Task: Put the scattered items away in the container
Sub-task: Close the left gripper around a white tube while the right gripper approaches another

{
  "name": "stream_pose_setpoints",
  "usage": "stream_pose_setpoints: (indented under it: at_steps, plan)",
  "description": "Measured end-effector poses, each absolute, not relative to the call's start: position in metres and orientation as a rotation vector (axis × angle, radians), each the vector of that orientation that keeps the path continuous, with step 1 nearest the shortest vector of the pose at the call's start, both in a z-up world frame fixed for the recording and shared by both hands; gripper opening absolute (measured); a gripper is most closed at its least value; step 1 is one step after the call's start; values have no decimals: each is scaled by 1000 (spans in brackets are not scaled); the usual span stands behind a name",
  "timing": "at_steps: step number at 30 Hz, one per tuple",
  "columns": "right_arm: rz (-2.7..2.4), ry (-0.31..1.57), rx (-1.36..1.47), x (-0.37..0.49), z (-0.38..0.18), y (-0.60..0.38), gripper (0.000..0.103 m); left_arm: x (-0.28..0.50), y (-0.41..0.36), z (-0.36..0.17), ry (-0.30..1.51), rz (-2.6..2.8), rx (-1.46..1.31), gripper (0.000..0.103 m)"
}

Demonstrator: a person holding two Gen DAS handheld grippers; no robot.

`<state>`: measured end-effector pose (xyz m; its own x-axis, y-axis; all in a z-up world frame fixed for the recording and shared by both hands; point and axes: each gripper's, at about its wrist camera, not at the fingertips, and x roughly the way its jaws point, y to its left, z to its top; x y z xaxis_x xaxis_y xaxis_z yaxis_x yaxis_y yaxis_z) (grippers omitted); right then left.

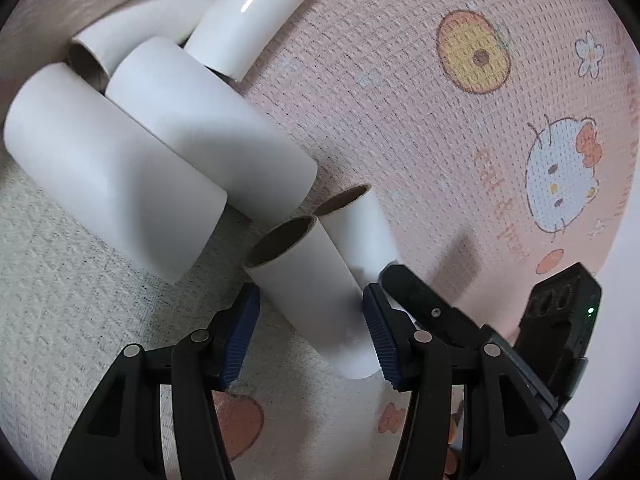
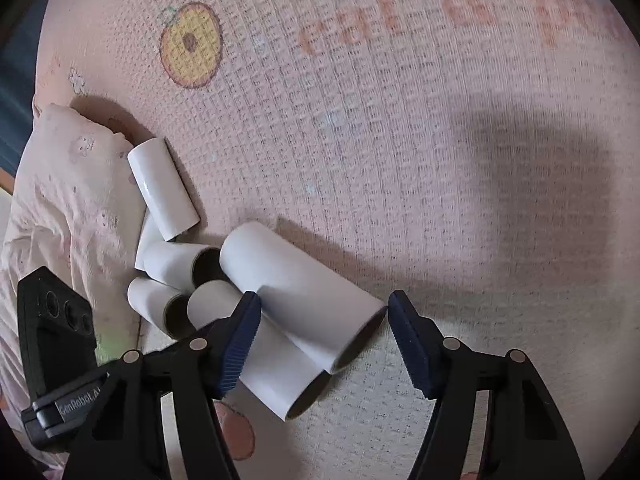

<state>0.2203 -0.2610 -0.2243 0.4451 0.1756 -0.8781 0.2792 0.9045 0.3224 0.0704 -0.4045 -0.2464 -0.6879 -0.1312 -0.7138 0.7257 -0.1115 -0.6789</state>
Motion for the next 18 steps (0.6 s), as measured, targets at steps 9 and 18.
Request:
stream_pose_setpoints:
  at_steps: [9, 18]
  plan:
    - [-45, 1084, 695, 204, -238, -264, 51, 73, -398, -253, 1573, -1886, 631, 50]
    - [-20, 1058, 833, 164, -238, -263, 45, 78, -386, -243, 1474, -1945, 766, 50]
